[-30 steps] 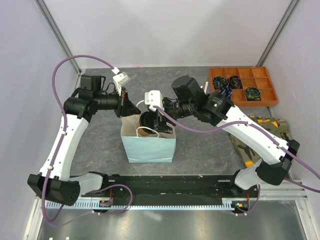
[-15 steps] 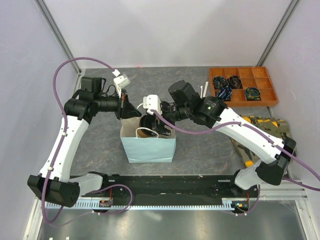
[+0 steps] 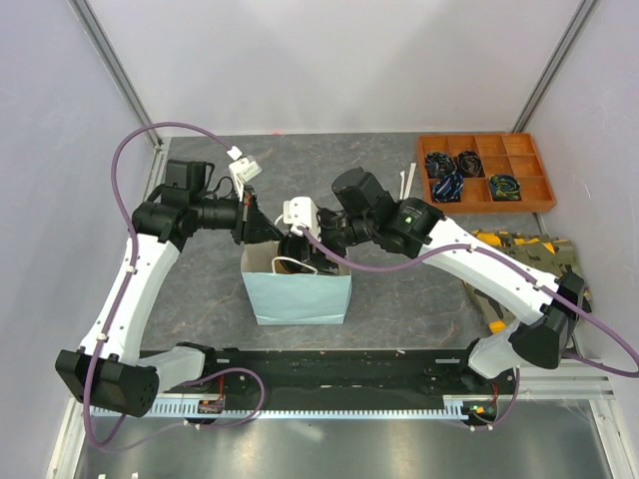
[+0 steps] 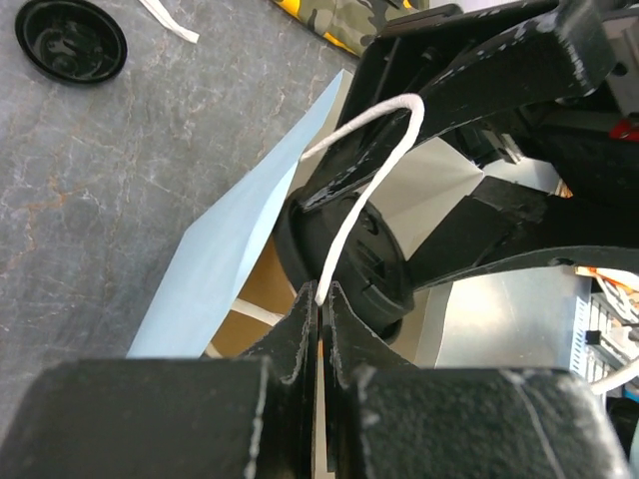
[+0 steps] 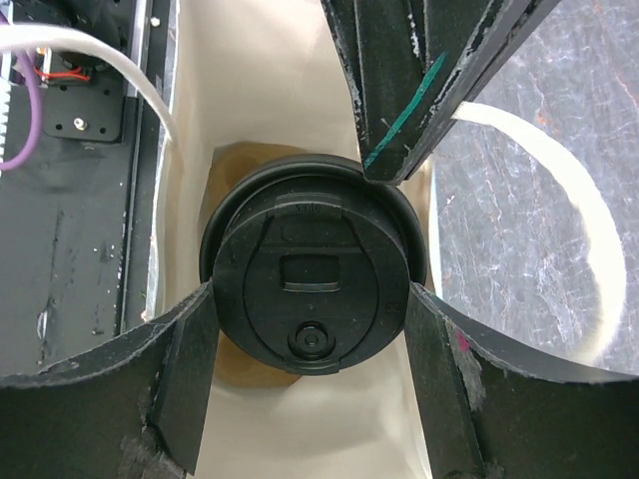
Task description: Pack the takeout coffee
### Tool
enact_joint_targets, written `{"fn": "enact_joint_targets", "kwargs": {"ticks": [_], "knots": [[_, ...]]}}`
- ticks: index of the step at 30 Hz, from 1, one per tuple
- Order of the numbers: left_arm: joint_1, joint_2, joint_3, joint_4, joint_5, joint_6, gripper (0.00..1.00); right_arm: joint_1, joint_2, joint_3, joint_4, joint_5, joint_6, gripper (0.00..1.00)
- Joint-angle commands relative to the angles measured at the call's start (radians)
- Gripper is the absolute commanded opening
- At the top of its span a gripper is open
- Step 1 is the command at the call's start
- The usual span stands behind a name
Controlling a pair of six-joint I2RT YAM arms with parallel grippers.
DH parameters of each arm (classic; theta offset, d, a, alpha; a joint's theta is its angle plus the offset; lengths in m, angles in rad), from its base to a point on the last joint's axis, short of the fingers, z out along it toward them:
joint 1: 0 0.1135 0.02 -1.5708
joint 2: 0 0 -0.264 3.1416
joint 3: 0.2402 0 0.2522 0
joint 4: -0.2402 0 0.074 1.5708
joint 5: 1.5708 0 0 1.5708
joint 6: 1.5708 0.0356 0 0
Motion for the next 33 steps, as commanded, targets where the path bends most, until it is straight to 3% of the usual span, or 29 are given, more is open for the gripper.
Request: {"fn": "enact_joint_targets", "kwargs": {"ticks": [1,16,26,33], "knots": [[0.0,-0.021,-0.024,0.043,0.024,-0.06,0.02,0.013,0.015,-0.018,0.048,-0.01,-0.045,0.28],[0.008,-0.032,-0.054,0.11,-0.072,-0.166,0.02,0.041,0.072,0.058,-0.056,0.002,-0.186,0.26],[0.014,-0.073,-0.045,0.166,-0.05,-0.195,0.08,0.039,0.014,0.129,-0.056,0.037,-0.1,0.26],[0.014,-0.07,-0.044,0.166,-0.061,-0.187,0.06,0.015,-0.031,0.206,-0.073,0.077,-0.075,0.26]]}}
